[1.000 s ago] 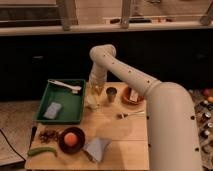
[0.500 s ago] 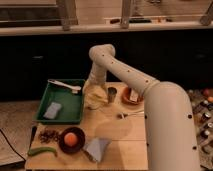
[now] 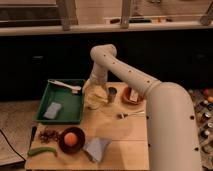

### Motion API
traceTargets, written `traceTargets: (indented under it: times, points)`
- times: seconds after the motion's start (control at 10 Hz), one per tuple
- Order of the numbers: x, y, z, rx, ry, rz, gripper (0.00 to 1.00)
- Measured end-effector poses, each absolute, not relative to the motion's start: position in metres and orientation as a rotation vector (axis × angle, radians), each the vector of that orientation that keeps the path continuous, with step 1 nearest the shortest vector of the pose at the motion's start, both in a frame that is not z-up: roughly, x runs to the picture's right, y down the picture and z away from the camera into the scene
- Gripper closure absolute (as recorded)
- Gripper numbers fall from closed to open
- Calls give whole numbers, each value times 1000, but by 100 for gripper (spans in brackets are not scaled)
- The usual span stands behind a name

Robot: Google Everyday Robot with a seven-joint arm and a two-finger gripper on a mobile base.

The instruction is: Place banana in paper cup

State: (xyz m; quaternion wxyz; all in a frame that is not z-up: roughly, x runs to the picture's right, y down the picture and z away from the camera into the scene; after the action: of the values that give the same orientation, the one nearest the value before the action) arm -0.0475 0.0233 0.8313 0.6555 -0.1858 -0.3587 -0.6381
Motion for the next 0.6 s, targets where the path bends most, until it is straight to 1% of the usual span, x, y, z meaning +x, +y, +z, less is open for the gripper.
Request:
traceTargets:
  times: [0.6]
  points:
    - [-46, 21, 830, -399, -804, -1450, 20]
